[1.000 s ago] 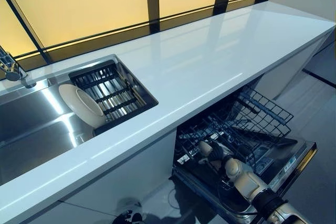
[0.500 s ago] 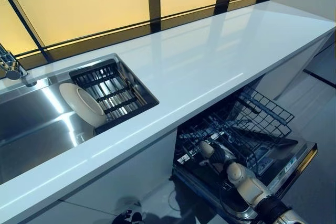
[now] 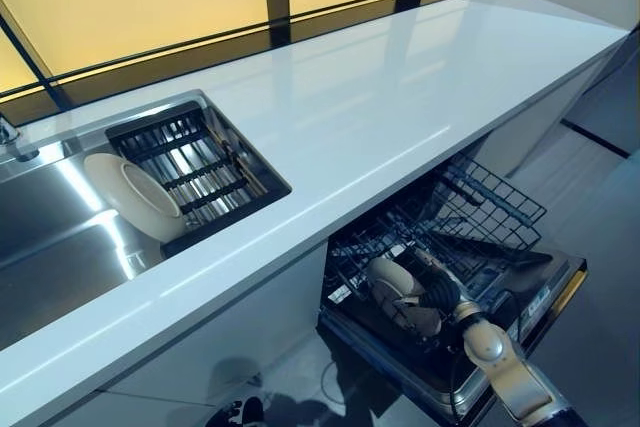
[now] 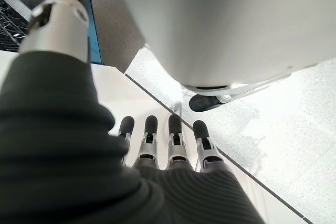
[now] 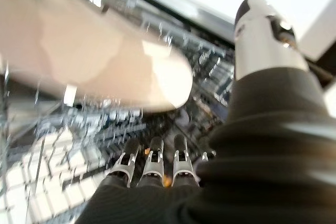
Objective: Take plates into dishwasher
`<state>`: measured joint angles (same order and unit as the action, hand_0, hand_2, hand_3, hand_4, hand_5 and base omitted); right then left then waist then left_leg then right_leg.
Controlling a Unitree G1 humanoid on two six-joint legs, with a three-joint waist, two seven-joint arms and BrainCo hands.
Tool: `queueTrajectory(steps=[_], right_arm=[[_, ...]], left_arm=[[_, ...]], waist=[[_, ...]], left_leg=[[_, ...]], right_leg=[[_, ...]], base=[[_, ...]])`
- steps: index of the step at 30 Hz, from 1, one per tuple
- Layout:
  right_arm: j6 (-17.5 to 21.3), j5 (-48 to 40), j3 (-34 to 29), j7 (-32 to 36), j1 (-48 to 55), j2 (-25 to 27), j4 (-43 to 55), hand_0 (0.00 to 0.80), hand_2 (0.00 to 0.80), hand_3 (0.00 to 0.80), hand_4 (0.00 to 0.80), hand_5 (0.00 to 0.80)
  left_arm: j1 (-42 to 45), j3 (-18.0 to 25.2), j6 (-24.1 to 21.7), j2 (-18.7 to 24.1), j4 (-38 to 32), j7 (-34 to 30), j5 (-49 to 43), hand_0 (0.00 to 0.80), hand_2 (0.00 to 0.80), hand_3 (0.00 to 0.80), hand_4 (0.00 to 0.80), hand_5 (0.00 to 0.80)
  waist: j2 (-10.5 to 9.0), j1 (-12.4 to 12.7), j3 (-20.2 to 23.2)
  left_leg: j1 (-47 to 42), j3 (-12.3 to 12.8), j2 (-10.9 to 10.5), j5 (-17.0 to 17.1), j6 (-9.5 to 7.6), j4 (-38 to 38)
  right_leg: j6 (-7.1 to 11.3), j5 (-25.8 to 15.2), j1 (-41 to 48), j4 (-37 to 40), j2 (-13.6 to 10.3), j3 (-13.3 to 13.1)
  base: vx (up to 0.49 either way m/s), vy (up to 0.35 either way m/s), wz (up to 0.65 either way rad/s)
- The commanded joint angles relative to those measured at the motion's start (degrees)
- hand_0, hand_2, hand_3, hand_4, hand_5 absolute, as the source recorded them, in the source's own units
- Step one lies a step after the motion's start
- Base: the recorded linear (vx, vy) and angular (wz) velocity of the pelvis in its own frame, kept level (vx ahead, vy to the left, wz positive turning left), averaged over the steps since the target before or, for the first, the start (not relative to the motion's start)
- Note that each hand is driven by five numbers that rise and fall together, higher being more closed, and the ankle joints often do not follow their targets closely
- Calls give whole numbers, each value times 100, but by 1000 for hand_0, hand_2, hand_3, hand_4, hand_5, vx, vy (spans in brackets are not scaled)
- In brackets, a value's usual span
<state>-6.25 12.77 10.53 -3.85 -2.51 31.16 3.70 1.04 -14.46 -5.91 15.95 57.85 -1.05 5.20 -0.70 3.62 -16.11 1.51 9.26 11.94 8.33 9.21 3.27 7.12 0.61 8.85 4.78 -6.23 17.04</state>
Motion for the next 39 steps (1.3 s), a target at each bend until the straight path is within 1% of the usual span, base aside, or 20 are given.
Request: queueTrajectory(steps=[1,7,13,14,16,17,18,19,20,23,24,27,28,30,32,33,34,36,37,39], right_arm=[[502,-260,-497,-123,161,337,810,0,0,0,0,0],[680,-731,-1188,-459,438,392,1091,0,0,0,0,0],[743,-1162,-1543,-591,473,409,1212,0,0,0,0,0],[762,-1414,-1615,-628,456,413,1234,0,0,0,0,0],[949,-1984,-1656,-725,368,359,1210,0,0,0,0,0],[955,-2011,-1658,-720,362,358,1208,0,0,0,0,0],[1075,-2278,-1670,-733,312,335,1206,0,0,0,0,0],[1284,-2570,-1692,-706,207,277,1191,0,0,0,0,0],[1317,-2591,-1690,-691,192,270,1186,0,0,0,0,0],[1595,-2615,-1640,-618,23,224,1175,0,0,0,0,0],[1715,-2568,-1599,-581,-62,243,1159,0,0,0,0,0],[1881,-2467,-1515,-571,-366,377,1181,0,0,0,0,0],[1884,-2468,-1513,-570,-371,379,1177,0,0,0,0,0],[1840,-2393,-1460,-475,-672,503,1190,0,0,0,0,0],[1761,-2286,-1456,-344,-833,647,1228,0,0,0,0,0],[1704,-2226,-1482,-334,-927,765,1253,0,0,0,0,0],[1704,-2218,-1496,-341,-935,788,1264,0,0,0,0,0],[1671,-2209,-1569,-360,-995,912,1276,0,0,0,0,0],[1724,-2157,-1612,-366,-1055,965,1244,0,0,0,0,0],[1786,-2086,-1646,-381,-1133,1013,1221,0,0,0,0,0]], left_arm=[[-63,79,-253,-10,185,56,-222,0,0,0,0,0],[79,167,-337,0,262,63,-162,0,0,0,0,0],[129,192,-377,-9,320,67,-94,0,0,0,0,0],[130,196,-356,-13,316,70,-67,0,0,0,0,0],[129,163,-420,-30,411,97,-6,0,0,0,0,0],[126,161,-424,-31,419,98,-2,0,0,0,0,0],[121,143,-424,-43,437,114,14,0,0,0,0,0],[105,112,-401,-55,448,135,39,0,0,0,0,0],[102,109,-395,-55,448,139,44,0,0,0,0,0],[67,81,-349,-60,463,138,50,0,0,0,0,0],[47,77,-334,-69,485,143,54,0,0,0,0,0],[19,91,-351,-65,563,119,55,0,0,0,0,0],[17,93,-352,-67,564,119,55,0,0,0,0,0],[16,117,-356,-78,661,111,23,0,0,0,0,0],[65,169,-378,-80,710,92,-13,0,0,0,0,0],[104,225,-413,-88,744,83,-57,0,0,0,0,0],[113,248,-412,-91,749,75,-74,0,0,0,0,0],[150,307,-436,-75,782,28,-143,0,0,0,0,0],[190,348,-439,-65,799,24,-189,0,0,0,0,0],[282,406,-442,-46,821,42,-243,0,0,0,0,0]], waist=[[-119,-156,222],[-122,-299,345],[-94,-366,434],[-83,-376,465],[-57,-375,519],[-56,-375,519],[-44,-367,540],[-18,-344,576],[-15,-342,579],[30,-277,630],[48,-249,648],[84,-158,675],[84,-162,672],[101,-83,697],[111,-19,709],[125,1,710],[130,0,712],[144,5,727],[147,20,743],[130,89,788]], left_leg=[[290,174,73,194,-133,55],[201,273,136,165,-121,46],[137,333,179,155,-97,44],[118,338,183,149,-94,48],[88,341,204,143,-87,39],[85,340,204,142,-87,38],[74,334,210,138,-84,35],[62,310,222,135,-78,25],[60,306,224,134,-76,24],[57,235,237,140,-69,2],[58,195,240,144,-64,-8],[41,58,254,159,-41,-31],[41,55,254,159,-41,-32],[28,-55,238,135,-13,-110],[47,-66,174,80,-19,-241],[91,114,164,57,-23,-357],[103,178,165,56,-23,-381],[155,489,181,76,-21,-428],[161,637,173,107,-30,-382],[175,733,117,158,-42,-275]], right_leg=[[-204,45,-252,-469,133,-148],[-206,117,-169,-485,149,-228],[-215,170,-116,-502,146,-270],[-224,191,-94,-502,149,-285],[-241,239,-52,-531,141,-286],[-243,243,-49,-534,140,-286],[-248,267,-31,-549,132,-280],[-259,309,-8,-594,117,-265],[-261,317,-6,-604,115,-261],[-284,395,11,-721,80,-222],[-297,440,15,-788,63,-202],[-339,523,40,-925,35,-164],[-339,525,41,-928,35,-161],[-379,556,59,-1000,13,-101],[-401,558,92,-1035,-21,-8],[-416,557,129,-1044,-52,117],[-417,556,143,-1040,-59,153],[-408,551,196,-1022,-97,329],[-382,537,229,-994,-122,432],[-310,492,297,-911,-164,524]], base=[[22,-19,-6],[27,-10,-8],[5,-1,-3],[3,-4,-8],[3,-10,-8],[0,0,0],[0,0,0],[0,0,0],[0,0,0],[-11,-13,2],[-1,-22,5],[18,-21,12],[50,-22,16],[67,-5,17],[68,33,26],[41,50,25],[16,66,32],[9,88,51],[29,119,66],[56,112,67]])
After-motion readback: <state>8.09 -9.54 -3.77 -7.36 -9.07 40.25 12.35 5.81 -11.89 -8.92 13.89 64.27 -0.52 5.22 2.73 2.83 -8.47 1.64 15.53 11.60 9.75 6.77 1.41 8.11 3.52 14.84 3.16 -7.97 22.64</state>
